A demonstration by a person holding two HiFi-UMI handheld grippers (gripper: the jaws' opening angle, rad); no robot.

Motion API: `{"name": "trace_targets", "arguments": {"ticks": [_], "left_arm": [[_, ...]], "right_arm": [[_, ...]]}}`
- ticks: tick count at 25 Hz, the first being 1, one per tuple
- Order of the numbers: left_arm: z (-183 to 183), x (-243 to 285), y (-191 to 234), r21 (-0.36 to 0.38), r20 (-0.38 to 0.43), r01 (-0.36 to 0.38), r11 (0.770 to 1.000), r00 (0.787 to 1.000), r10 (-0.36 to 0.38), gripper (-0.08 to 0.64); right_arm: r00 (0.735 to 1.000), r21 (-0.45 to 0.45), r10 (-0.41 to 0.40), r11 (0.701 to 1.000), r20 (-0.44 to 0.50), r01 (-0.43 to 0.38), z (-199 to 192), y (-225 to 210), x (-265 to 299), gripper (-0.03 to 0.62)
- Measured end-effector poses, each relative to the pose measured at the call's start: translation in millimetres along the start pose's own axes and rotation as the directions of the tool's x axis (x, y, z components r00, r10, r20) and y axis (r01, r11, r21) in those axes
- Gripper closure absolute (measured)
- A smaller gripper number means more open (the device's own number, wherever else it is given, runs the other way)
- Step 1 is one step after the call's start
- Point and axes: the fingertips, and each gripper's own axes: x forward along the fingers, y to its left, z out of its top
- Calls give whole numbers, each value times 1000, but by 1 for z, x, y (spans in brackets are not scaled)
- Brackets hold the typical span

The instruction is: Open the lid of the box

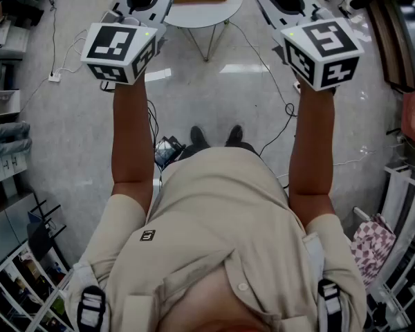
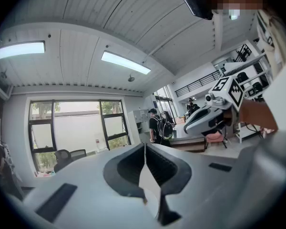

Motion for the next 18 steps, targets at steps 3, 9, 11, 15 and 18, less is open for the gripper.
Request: {"name": "trace_targets", "arguments": {"ticks": [3,9,11,15,18], "left_arm": [[-1,-6,-4,-2,-1,3,1000,1000,-3,545],[-8,-1,-5,-6,-2,11,1000,1000,-11,545],[-11,-1,-5,-6,-2,14,1000,1000,-14,545],[-21,3,-8,-11,-8,19,1000,1000,-19,545],[-25,3,-3,-16,-12,28,999,1000,-28,545]], "right_arm": [[1000,3,-2,1000,-3,2,-2,6,-3,601],[1000,10,-6,1000,-9,6,-11,5,1,601],[1000,13,-8,1000,-12,8,-14,5,2,601],[1000,23,-14,1000,-18,14,-25,5,5,601],[999,31,-21,999,-24,22,-24,5,11,601]]}}
